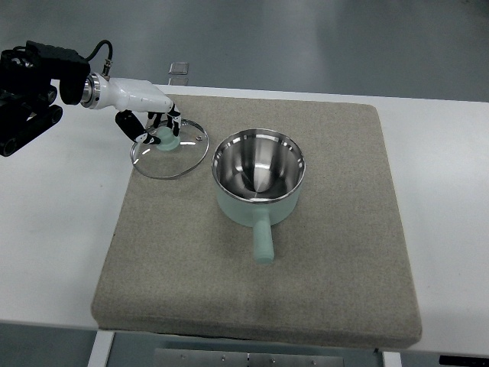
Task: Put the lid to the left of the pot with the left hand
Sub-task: 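Lower the lid onto the pad beside the saucepan, left hand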
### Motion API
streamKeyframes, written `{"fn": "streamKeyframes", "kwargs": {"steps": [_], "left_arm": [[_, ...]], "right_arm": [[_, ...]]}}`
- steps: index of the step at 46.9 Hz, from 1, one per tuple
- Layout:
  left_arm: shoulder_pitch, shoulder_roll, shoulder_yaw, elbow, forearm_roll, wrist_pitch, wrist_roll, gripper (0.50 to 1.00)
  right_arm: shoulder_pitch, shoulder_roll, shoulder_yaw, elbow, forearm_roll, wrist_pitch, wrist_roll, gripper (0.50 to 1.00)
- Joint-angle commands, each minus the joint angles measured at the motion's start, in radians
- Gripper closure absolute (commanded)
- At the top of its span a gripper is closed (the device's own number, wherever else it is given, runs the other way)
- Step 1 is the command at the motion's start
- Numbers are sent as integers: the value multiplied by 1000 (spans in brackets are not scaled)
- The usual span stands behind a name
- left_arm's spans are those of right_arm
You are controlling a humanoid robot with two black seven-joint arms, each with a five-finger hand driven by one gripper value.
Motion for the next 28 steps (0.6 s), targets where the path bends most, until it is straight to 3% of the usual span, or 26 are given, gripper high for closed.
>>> {"fn": "streamKeyframes", "kwargs": {"steps": [1,4,7,11,15,18,28], "left_arm": [[0,0,0,0,0,0,0,992],[2,0,0,0,0,0,0,980],[2,0,-2,0,0,0,0,911],[2,0,-3,-2,-2,3,0,851],[3,0,1,-7,0,12,0,832],[3,0,1,-7,0,12,0,765],[2,0,1,-10,0,12,0,733]], "right_arm": [[0,0,0,0,0,0,1,576],[0,0,0,0,0,0,1,576],[0,0,0,0,0,0,1,576],[0,0,0,0,0,0,1,576],[0,0,0,0,0,0,1,576],[0,0,0,0,0,0,1,576],[0,0,0,0,0,0,1,576]]}}
